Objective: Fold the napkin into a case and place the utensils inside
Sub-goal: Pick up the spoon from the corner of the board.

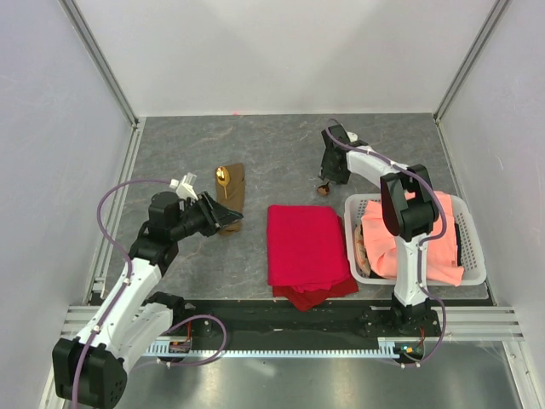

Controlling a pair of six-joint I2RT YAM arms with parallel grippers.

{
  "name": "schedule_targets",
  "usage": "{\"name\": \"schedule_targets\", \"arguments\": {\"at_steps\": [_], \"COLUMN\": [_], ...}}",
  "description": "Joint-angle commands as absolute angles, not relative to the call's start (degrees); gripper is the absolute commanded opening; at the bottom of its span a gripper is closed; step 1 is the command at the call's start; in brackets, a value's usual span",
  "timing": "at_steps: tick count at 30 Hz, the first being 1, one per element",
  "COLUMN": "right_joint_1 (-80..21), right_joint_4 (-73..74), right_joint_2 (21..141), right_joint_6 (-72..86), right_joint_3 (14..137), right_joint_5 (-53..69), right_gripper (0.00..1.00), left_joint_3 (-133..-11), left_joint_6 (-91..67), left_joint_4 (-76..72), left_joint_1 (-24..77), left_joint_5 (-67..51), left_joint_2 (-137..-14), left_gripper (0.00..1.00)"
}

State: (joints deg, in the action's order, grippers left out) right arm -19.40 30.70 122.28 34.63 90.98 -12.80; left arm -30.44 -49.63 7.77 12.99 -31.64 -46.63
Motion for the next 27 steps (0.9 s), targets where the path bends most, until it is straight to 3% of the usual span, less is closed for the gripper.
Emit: {"name": "schedule_targets", "arguments": {"at_steps": [1,4,6,7,8,9,14,21,23,27], "right_joint_1": [-19.42,-19.69,-19.69,-19.69,-19.77,-20.04,-23.89,-36.99,-39.98,-41.66], "right_joint_4": [28.92,28.57,28.65,29.96,30.06,30.06,27.09,8.72,10.45,15.0], "right_joint_2": [126.11,127.87,128.84,129.37,129.37,129.29,122.8,98.92,95.99,89.23], "right_joint_6": [32.44,26.57,23.92,21.91,20.93,20.13,5.85,-26.03,-32.23,-40.31], "right_joint_3": [93.51,94.83,96.05,96.59,97.03,97.38,95.46,73.67,70.16,68.12], "right_joint_5": [-10.99,-8.97,-6.33,-6.24,-6.5,-8.68,-13.63,-11.61,-6.6,-0.46], "right_gripper": [0.55,0.54,0.47,0.38,0.11,0.0,0.0,0.0,0.0,0.0], "left_joint_3": [-34.19,-36.12,-37.7,-38.31,-39.71,-40.25,-44.81,-51.76,-54.75,-57.48], "left_joint_6": [-46.77,-45.71,-45.7,-45.79,-45.79,-45.79,-43.69,-43.51,-42.28,-41.74], "left_joint_4": [10.28,12.91,14.49,16.33,17.39,18.1,21.7,23.82,24.17,24.35], "left_joint_1": [13.18,13.1,13.18,13.01,12.92,12.83,10.2,-1.65,-3.95,-4.13], "left_joint_5": [-31.55,-30.76,-30.59,-30.59,-30.41,-30.5,-31.72,-46.03,-49.46,-50.8], "left_joint_2": [-45.53,-45.88,-46.4,-46.75,-47.45,-47.81,-48.16,-51.05,-51.85,-54.05], "left_gripper": [0.42,0.43,0.44,0.45,0.45,0.45,0.48,0.57,0.62,0.64]}}
